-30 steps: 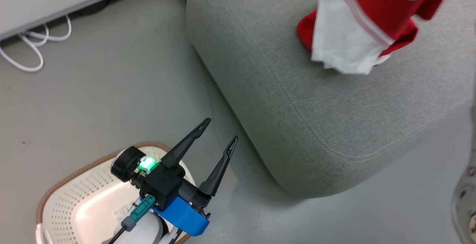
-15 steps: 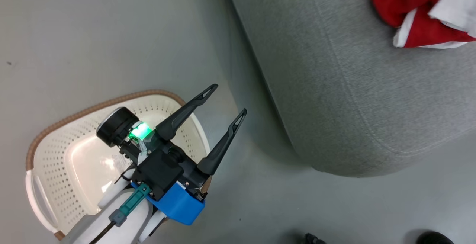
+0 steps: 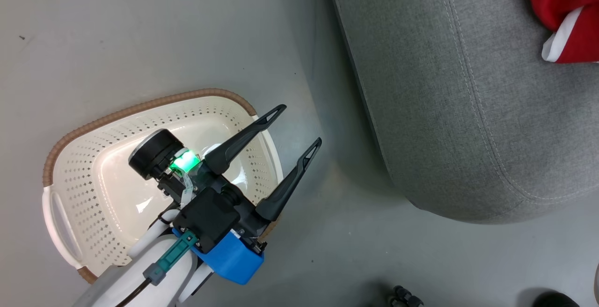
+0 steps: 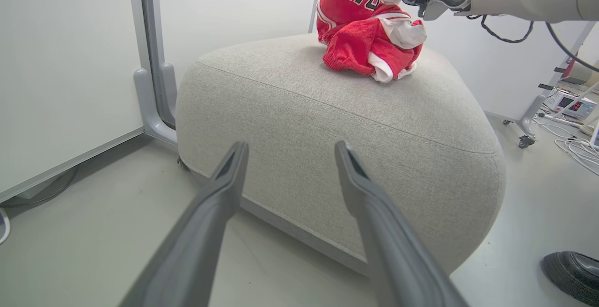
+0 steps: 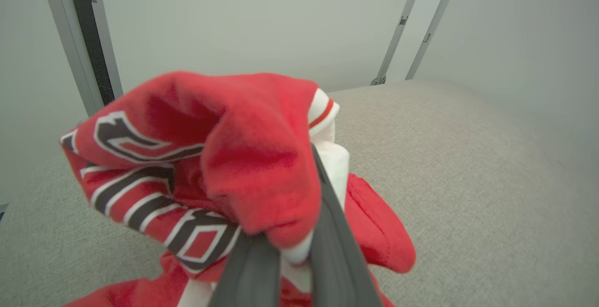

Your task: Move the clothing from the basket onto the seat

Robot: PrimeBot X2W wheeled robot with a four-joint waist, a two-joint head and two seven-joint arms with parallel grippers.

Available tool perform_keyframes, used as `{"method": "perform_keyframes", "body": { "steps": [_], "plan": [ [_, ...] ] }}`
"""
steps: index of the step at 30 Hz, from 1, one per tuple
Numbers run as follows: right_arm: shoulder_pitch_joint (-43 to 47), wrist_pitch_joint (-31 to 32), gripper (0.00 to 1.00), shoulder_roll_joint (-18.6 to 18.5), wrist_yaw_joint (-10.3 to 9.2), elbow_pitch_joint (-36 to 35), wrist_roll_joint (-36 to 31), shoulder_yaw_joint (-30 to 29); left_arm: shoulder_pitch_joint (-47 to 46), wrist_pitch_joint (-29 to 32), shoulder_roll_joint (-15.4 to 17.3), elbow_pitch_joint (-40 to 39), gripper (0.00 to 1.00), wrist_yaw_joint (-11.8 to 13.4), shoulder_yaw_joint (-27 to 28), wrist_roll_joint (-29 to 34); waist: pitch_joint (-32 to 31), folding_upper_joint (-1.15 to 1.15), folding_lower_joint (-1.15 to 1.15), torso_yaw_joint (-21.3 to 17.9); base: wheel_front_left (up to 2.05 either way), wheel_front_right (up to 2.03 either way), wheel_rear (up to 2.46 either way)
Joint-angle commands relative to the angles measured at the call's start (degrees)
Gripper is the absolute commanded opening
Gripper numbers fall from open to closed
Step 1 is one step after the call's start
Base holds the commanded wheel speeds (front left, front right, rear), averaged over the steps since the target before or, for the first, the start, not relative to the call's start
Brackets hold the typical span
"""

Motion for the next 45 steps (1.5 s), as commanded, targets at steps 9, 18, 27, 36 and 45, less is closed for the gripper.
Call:
{"method": "perform_keyframes", "body": {
  "steps": [9, 18, 27, 36, 45],
  "plan": [
    [0.15, -0.52, 1.00, -0.70, 0.03, 5.73, -2.13, -1.31, -1.28, -1.60, -1.08, 2.33, 1.00, 0.09, -0.51, -0.72, -2.53, 0.00, -0.01, 0.68, 0.00, 0.00, 0.00],
    [2.90, 0.01, 1.00, -0.99, 0.04, 7.39, -3.57, 0.03, 0.15, -3.35, -3.51, 6.66, 1.00, 0.27, -1.62, -1.68, -7.88, 0.00, -0.01, 1.32, 0.00, 0.00, 0.00],
    [10.07, -2.27, 1.00, -0.73, 0.03, 7.00, -5.02, 2.69, 3.12, -4.45, -7.87, 11.78, 1.00, 0.57, -1.24, -3.37, -16.48, 0.00, -0.01, 3.46, 0.00, 0.00, 0.00],
    [19.65, -4.68, 1.00, 1.04, 0.04, 4.07, -3.93, 7.07, 10.78, -4.47, -11.50, 12.31, 1.00, 0.90, 4.99, -4.47, -25.60, 0.00, -0.01, 6.07, 0.00, 0.00, 0.00],
    [31.86, -5.49, 1.00, 4.25, 0.04, -4.42, 0.38, 16.33, 16.83, -4.47, -15.08, 14.24, 1.00, 0.35, 11.10, -4.35, -32.40, 0.00, -0.01, 10.25, 0.00, 0.00, 0.00]
  ]
}}
